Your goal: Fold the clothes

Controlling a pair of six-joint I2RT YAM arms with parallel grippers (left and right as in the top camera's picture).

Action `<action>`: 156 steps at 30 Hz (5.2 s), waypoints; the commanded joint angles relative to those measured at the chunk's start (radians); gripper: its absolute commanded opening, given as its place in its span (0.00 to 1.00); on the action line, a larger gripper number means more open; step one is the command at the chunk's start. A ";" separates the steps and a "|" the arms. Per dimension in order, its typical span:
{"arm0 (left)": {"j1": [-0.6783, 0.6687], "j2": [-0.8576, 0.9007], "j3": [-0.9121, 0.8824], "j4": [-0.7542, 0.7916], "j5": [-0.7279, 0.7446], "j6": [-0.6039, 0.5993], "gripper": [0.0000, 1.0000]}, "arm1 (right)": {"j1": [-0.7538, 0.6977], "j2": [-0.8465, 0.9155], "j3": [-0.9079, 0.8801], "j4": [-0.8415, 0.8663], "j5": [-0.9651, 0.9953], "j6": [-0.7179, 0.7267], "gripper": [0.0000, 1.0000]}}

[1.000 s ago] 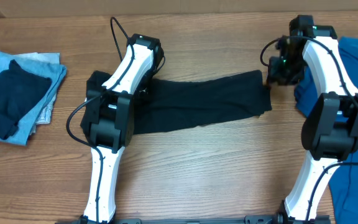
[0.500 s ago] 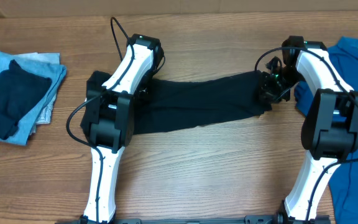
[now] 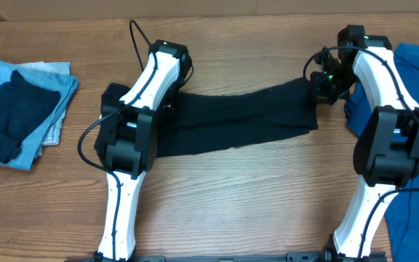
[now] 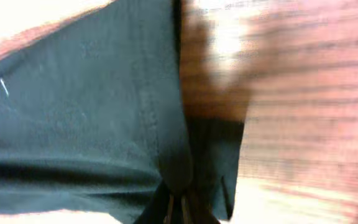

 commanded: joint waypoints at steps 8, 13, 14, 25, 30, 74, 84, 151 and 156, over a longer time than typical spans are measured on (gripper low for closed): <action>0.006 0.006 -0.005 -0.002 -0.017 0.021 0.08 | -0.014 0.002 -0.095 -0.003 0.077 -0.069 0.04; 0.006 0.006 -0.005 -0.001 -0.016 0.021 0.08 | -0.014 0.002 -0.154 0.007 0.105 -0.069 0.04; 0.006 0.006 -0.005 -0.001 -0.017 0.020 0.08 | -0.014 0.002 -0.156 0.007 0.111 -0.064 0.04; 0.006 0.006 -0.005 0.000 -0.013 0.031 0.08 | -0.014 0.001 -0.010 -0.101 0.158 0.022 0.33; 0.004 0.006 -0.005 0.013 0.055 0.031 0.06 | 0.006 0.000 0.092 -0.179 -0.124 0.010 0.29; 0.237 -0.060 0.261 -0.104 0.240 0.087 0.45 | 0.013 0.005 -0.291 0.210 -0.006 0.056 0.14; 0.288 -0.060 -0.066 0.112 0.489 0.129 0.04 | 0.013 0.005 -0.291 0.209 -0.006 0.056 0.14; 0.025 -0.060 0.208 0.027 0.286 0.245 0.68 | 0.015 0.005 -0.291 0.325 -0.039 0.074 0.29; 0.109 -0.060 0.162 0.139 0.271 0.153 0.72 | 0.015 0.005 -0.291 0.332 -0.039 0.074 0.29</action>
